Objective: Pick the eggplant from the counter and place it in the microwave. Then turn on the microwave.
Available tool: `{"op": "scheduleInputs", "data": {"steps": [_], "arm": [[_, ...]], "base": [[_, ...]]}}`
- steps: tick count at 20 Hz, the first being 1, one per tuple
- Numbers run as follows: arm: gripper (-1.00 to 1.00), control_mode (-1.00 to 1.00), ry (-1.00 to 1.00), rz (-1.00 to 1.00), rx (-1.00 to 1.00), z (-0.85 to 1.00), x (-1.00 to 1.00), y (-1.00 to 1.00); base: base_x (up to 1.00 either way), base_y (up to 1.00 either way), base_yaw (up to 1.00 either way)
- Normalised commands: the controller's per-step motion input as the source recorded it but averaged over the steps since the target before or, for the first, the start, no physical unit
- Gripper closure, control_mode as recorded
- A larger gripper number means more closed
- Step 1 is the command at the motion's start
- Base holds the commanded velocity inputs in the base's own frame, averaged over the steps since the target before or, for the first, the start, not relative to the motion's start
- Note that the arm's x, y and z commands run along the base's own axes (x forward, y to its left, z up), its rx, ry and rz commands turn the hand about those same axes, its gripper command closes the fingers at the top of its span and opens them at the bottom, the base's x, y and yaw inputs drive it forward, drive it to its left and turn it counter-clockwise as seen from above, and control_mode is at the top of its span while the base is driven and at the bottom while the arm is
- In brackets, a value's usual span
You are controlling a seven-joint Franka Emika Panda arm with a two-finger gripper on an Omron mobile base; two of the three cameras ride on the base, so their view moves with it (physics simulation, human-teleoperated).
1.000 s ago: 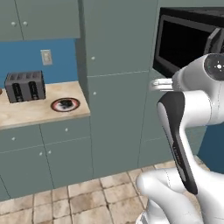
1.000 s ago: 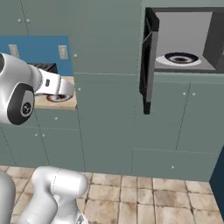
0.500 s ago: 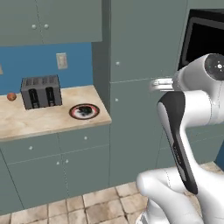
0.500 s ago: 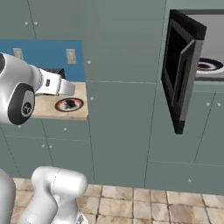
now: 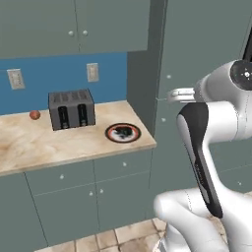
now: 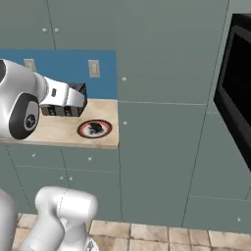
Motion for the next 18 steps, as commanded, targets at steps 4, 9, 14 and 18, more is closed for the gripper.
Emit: {"op": "scheduleInputs", "data": {"steps": [4, 9, 14, 18], "arm": [[-1.0, 1.0, 0.0, 0.0, 0.0, 0.0, 0.0, 0.0], [-1.0, 1.0, 0.0, 0.0, 0.0, 0.0, 0.0, 0.0], [-1.0, 1.0, 0.0, 0.0, 0.0, 0.0, 0.0, 0.0], [-1.0, 1.0, 0.0, 0.0, 0.0, 0.0, 0.0, 0.0]], "base": [[0.45, 0.58, 0.0], [0.42, 0.43, 0.0], [0.36, 0.33, 0.0], [0.35, 0.35, 0.0]]}}
